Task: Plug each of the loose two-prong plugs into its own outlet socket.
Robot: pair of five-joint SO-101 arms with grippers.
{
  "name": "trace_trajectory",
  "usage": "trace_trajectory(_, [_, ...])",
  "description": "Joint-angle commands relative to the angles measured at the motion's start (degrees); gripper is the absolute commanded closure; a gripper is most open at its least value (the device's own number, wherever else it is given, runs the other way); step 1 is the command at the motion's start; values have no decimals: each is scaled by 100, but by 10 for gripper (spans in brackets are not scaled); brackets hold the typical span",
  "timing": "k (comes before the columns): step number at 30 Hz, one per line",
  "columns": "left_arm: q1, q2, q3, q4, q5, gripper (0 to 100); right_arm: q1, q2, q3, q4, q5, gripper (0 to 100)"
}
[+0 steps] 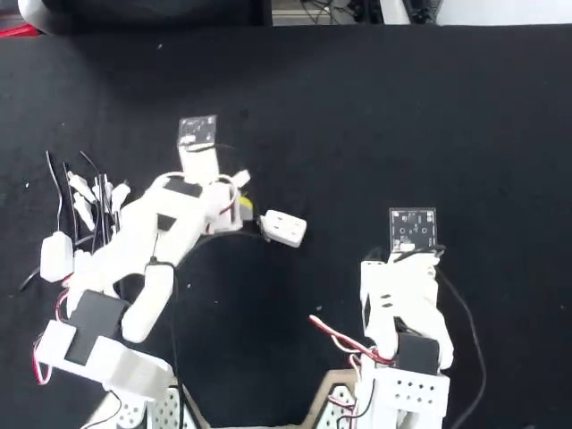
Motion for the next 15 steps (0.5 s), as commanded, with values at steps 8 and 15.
trace_trajectory(8, [884,-316,198,-484,62,737,123,-119,-312,18,-35,871])
trace_trajectory(15, [1376,-387,-154,211,53,737,123,-119,-312,18,-26,871])
